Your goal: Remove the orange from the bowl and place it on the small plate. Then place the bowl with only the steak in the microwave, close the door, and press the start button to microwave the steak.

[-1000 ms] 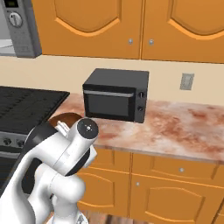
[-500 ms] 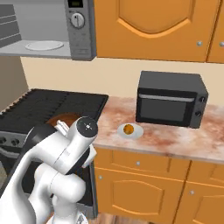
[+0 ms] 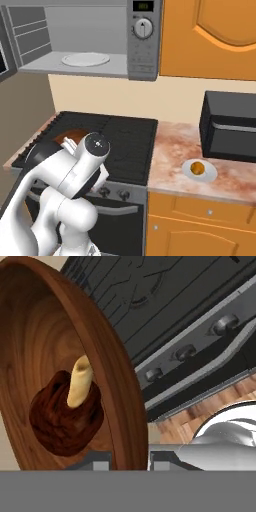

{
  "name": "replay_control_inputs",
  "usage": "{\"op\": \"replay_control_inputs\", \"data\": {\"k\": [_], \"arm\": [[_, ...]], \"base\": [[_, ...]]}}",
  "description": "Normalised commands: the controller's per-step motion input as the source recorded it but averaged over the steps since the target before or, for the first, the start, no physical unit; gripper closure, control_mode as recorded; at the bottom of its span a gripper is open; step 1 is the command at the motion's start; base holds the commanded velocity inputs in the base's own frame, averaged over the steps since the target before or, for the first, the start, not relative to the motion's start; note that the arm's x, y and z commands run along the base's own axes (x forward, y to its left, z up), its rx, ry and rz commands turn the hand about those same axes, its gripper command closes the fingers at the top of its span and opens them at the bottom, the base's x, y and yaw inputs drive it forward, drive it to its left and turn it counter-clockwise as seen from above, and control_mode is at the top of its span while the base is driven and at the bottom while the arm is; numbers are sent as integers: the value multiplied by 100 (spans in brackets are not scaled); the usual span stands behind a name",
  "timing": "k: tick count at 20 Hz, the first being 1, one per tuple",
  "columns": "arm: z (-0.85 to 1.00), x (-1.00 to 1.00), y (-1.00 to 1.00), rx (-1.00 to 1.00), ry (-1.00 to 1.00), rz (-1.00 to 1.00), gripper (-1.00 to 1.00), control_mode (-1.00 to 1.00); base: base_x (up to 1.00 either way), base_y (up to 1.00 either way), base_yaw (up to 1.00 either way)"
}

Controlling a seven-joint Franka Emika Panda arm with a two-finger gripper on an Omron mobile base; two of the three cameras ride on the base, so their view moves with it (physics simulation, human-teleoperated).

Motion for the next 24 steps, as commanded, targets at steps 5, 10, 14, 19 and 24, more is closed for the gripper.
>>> {"op": "replay_control_inputs", "data": {"k": [5, 10, 14, 19, 24], "arm": [[0, 0, 0, 0, 0, 0, 100, 100], [0, 0, 0, 0, 0, 0, 100, 100], [0, 0, 0, 0, 0, 0, 100, 100], [0, 0, 0, 0, 0, 0, 100, 100], [0, 0, 0, 0, 0, 0, 100, 100]], "base": [[55, 0, 0], [-15, 6, 0], [-4, 32, 0], [0, 47, 0], [7, 15, 0]]}}
